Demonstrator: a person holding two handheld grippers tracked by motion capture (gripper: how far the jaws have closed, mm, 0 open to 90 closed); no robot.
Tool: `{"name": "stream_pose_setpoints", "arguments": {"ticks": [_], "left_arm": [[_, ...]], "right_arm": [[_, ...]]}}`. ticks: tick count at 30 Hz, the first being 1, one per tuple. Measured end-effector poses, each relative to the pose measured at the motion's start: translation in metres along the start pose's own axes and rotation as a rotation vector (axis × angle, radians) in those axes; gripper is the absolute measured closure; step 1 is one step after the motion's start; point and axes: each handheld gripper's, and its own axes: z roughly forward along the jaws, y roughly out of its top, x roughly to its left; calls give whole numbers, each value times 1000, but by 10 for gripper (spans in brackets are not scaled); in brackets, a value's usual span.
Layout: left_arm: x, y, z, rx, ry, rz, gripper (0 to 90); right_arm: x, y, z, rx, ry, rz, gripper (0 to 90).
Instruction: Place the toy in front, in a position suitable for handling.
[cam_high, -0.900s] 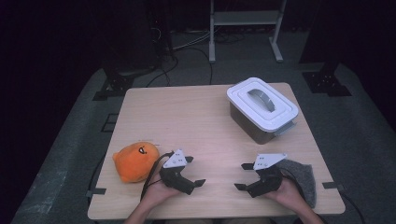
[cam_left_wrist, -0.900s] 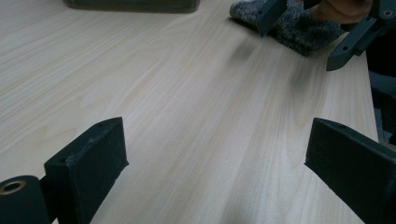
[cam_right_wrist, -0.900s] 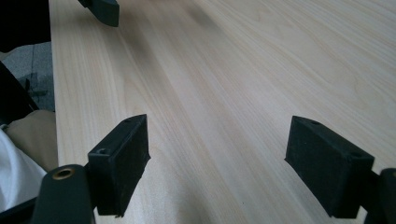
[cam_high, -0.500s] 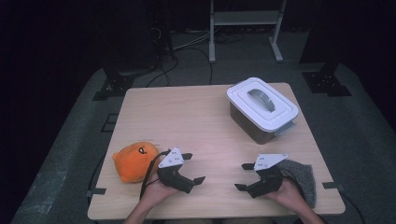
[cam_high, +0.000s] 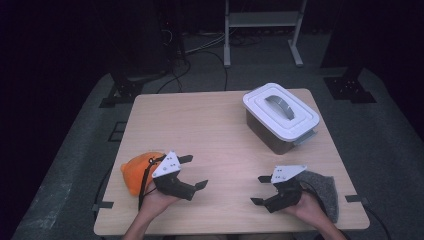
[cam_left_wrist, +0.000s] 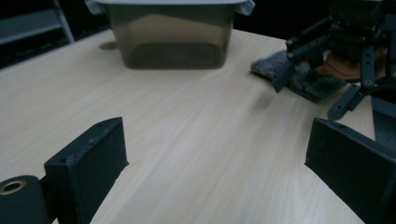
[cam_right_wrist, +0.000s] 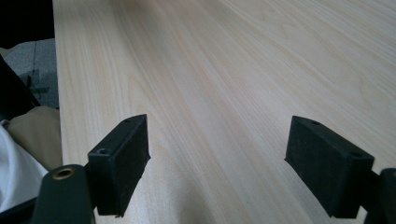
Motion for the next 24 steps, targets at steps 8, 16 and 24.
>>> {"name": "stream_pose_setpoints", "arguments": {"ticks": [8,16,24], "left_arm": [[16,4,-27,-44,77,0,47],[31,2,-51,-48,132,1,47],[55,-13,-75,1,218,-31,56]], "right_arm": [[0,0,0,2,4,0,199],[0,0,1,6,6,-9,200],[1,0,1,5,10,-11,200]]}}
